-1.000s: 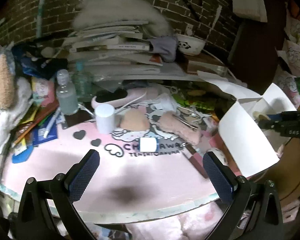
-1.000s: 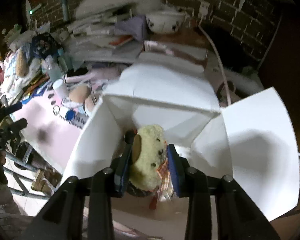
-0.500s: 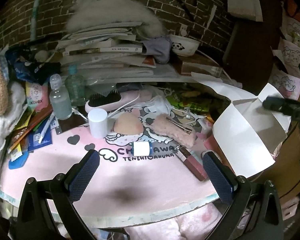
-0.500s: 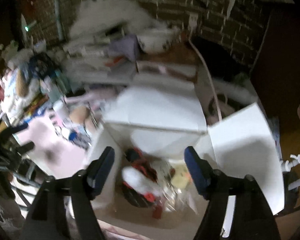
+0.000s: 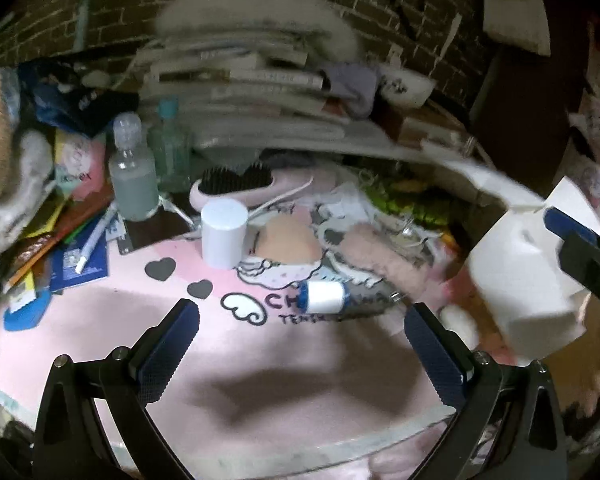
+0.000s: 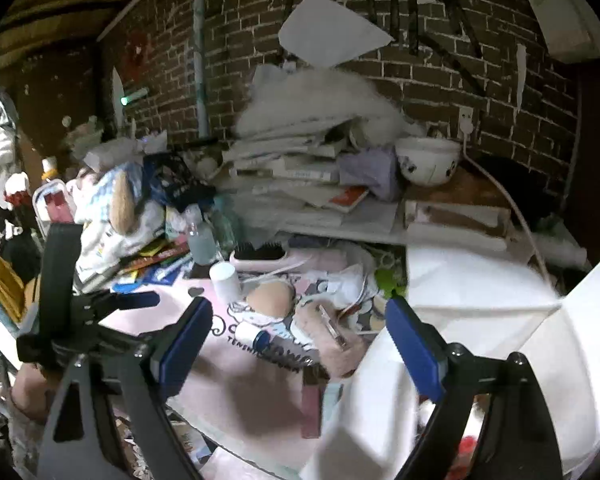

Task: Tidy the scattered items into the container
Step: 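Grasp the white cylindrical container with the left gripper, then carry the white container into the white box and open the left gripper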

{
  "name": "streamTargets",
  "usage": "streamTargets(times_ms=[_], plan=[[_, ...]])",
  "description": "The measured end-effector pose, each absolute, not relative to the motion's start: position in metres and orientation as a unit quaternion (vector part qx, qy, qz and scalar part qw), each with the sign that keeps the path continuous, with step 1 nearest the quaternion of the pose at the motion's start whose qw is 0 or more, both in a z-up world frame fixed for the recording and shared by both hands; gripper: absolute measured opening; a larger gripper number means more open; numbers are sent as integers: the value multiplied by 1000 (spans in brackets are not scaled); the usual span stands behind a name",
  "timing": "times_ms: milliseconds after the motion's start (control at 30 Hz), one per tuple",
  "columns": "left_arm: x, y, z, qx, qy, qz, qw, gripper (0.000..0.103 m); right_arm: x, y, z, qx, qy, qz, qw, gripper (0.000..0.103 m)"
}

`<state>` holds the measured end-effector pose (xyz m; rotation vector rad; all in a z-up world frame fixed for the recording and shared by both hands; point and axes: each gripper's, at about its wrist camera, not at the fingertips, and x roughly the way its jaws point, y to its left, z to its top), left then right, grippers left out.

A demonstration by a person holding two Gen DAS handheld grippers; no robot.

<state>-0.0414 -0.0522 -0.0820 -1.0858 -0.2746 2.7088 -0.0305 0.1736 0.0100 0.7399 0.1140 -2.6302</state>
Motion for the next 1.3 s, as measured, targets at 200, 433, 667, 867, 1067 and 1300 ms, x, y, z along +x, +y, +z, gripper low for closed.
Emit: streamTargets(times_ms=[200, 433, 667, 867, 1067, 1300], plan=[[-68, -64, -95, -359, -93, 925, 85, 102, -20, 152, -25, 284, 37, -932, 223, 87], [-105, -75, -100, -358, -82, 929, 54, 92, 3, 128, -42, 260, 100, -935, 218, 87], [-123, -80, -117, -374, -92, 922, 43, 66, 3, 109, -63, 263, 80, -929, 247, 87], [-127, -77, -120, -382, -79, 920, 42, 45, -10, 102, -93, 251, 71, -944, 203, 87], [-129, -78, -120, -385, -77, 919, 38, 37, -27, 107, -107, 265, 57, -945, 184, 87], [-125, -78, -117, -379, -74, 922, 35, 36, -31, 108, -110, 264, 62, -949, 163, 87]])
